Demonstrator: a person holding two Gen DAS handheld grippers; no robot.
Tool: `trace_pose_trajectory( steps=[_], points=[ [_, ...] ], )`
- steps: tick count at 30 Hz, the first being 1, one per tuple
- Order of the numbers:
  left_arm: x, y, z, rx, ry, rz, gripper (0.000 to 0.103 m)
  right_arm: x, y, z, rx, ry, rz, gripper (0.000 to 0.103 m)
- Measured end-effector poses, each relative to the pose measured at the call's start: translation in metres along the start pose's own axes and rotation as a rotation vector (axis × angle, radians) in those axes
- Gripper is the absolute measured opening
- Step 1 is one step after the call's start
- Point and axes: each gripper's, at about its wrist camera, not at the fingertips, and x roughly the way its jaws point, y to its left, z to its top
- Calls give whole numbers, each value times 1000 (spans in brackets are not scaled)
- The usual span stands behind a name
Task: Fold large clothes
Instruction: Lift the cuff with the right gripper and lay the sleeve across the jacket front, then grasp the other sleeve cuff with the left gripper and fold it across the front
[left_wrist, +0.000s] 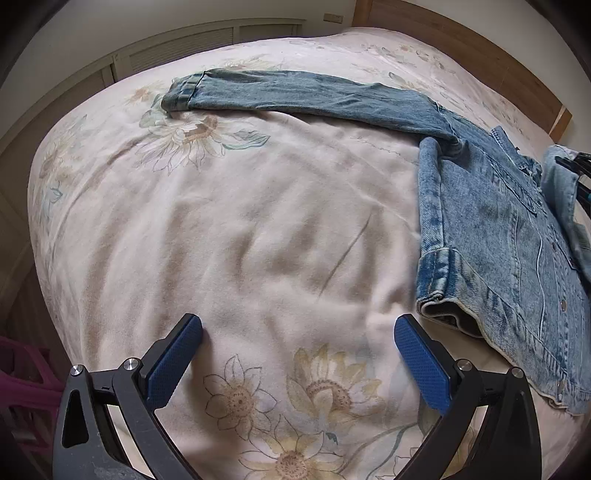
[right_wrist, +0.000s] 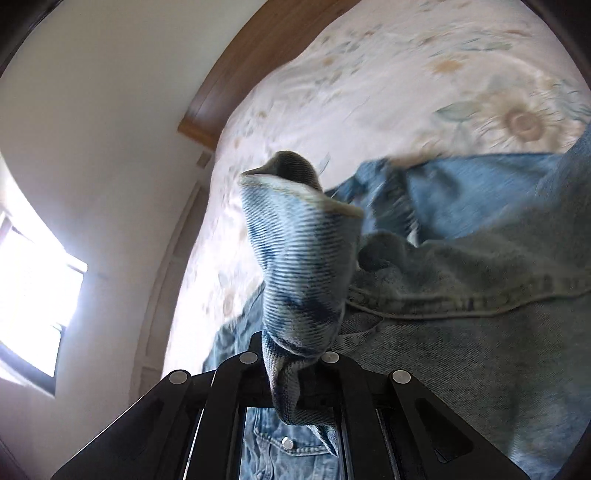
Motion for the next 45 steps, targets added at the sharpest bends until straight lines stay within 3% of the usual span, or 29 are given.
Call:
trace_pose_trajectory(
  steps=[9, 14, 17, 20, 21, 23, 25, 30, 39, 42, 45],
  points=[
    [3, 1, 0, -3, -2, -17, 102, 68, 32, -31, -232, 152, -97, 5],
    [3, -4, 1, 12, -3, -20, 102, 99, 54, -78, -416, 243, -260, 9],
    [2, -5, 2, 13, 1, -27, 102, 107, 54, -91, -467, 235, -324, 14],
    [-2, -7, 2, 1, 2, -33, 102, 113, 61, -95, -496, 234, -352, 32],
    [-3, -8, 2, -1, 1, -38, 102, 123, 70, -98, -514, 239, -362, 42],
    [-7, -11, 2, 2, -1, -46, 102, 127, 88, -108, -567, 245, -390, 44],
    [-13, -15, 3, 13, -12, -49, 102, 136, 98, -113, -603, 270, -421, 60],
    [-21, -30, 16, 64, -5, -64, 102, 143, 122, -118, -683, 260, -416, 77],
    [-21, -102, 73, 188, -79, -142, 102, 77, 146, -116, -781, 196, -302, 84],
    [-16, -146, 98, 286, -136, -173, 102, 48, 138, -105, -792, 152, -311, 85],
    [1, -195, 118, 375, -155, -212, 102, 26, 110, -86, -806, 124, -393, 85]
  ],
)
